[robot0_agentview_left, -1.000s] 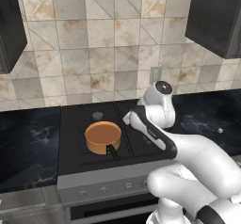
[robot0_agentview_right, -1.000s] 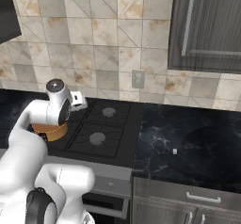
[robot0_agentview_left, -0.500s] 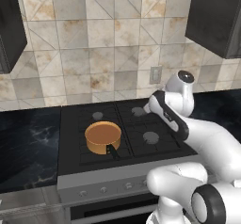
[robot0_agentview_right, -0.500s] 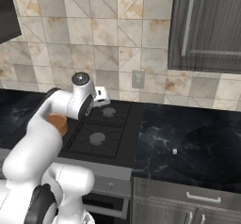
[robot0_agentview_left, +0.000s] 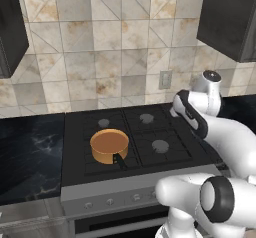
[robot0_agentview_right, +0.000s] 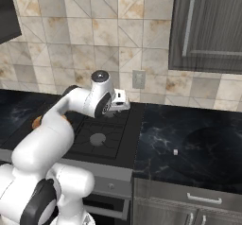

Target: Pick up the sugar cube(s) and place them in the saucepan with hot chocolate.

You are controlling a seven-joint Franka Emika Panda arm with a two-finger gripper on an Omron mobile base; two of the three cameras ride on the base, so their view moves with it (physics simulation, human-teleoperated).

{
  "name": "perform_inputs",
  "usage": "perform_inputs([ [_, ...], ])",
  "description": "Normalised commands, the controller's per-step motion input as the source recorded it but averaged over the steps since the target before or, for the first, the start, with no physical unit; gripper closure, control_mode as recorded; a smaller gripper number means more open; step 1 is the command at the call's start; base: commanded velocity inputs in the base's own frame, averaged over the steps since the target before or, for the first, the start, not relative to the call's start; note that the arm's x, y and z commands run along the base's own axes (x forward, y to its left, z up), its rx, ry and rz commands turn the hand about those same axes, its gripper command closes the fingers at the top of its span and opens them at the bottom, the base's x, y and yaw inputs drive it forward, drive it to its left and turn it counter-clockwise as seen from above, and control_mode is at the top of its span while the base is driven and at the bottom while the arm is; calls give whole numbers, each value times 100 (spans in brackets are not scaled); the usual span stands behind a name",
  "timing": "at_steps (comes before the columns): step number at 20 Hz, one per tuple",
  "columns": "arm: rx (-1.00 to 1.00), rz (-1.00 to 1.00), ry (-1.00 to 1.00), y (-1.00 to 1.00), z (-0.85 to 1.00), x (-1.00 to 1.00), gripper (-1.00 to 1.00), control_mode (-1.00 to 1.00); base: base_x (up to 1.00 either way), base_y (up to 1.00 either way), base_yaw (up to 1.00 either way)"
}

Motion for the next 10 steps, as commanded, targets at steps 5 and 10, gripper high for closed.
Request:
perform_inputs([
  [5,0,-20,3,-71,-50,-1,-100,-100,0,0,0],
  [10,0,-19,6,-47,-54,0,-100,-100,0,0,0],
])
